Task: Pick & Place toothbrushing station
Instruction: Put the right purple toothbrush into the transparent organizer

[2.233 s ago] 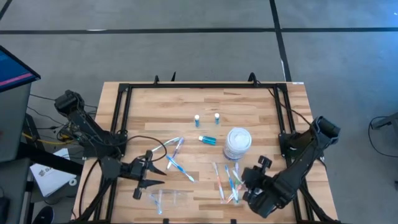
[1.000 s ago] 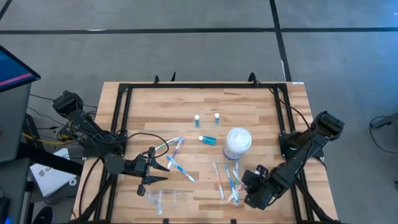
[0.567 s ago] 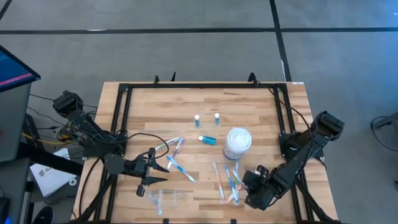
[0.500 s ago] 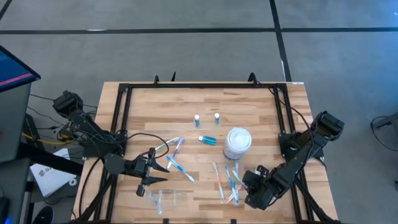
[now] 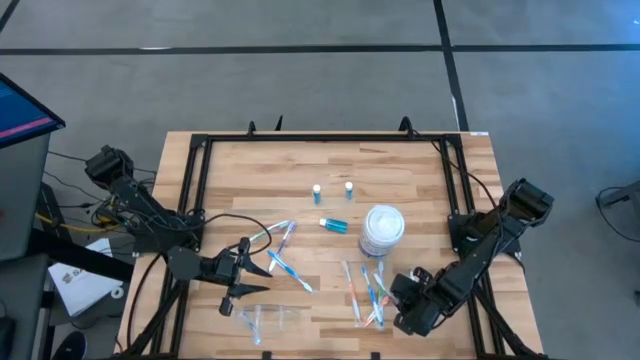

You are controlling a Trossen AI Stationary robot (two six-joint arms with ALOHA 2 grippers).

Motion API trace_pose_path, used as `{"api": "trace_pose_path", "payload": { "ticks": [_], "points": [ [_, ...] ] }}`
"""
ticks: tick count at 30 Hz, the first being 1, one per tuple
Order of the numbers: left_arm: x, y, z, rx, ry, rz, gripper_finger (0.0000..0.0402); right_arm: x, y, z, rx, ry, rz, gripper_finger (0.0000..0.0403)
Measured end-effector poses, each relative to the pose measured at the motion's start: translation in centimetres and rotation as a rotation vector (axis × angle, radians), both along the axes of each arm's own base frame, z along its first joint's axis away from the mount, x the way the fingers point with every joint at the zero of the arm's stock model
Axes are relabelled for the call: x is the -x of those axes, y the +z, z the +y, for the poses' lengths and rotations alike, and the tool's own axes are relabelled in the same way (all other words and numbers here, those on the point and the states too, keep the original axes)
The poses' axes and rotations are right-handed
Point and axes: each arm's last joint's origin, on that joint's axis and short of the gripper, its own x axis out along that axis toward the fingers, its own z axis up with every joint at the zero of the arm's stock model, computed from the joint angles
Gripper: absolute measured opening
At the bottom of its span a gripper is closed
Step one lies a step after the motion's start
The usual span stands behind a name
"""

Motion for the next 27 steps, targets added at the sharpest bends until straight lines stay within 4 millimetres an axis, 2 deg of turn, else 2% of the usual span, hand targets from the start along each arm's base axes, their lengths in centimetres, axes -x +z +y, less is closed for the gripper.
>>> {"api": "trace_pose_path", "payload": {
  "ticks": [6,13,22,27],
  "points": [
    [0.0,0.0,0.0,0.0,0.0,0.0,0.0131,0.2,-0.6,-0.3,-0.001,-0.002,-0.002,0.0095],
    [0.0,0.0,0.0,0.0,0.0,0.0,0.0131,0.2,-1.0,-0.3,-0.021,0.023,-0.027,0.0009],
    [0.0,0.0,0.0,0.0,0.001,0.0,0.0131,0.2,-0.8,-0.2,-0.03,0.027,-0.033,0.0],
    [0.0,0.0,0.0,0.0,0.001,0.0,0.0131,-0.4,0.6,0.4,-0.013,0.065,-0.047,0.0]
  ]
}}
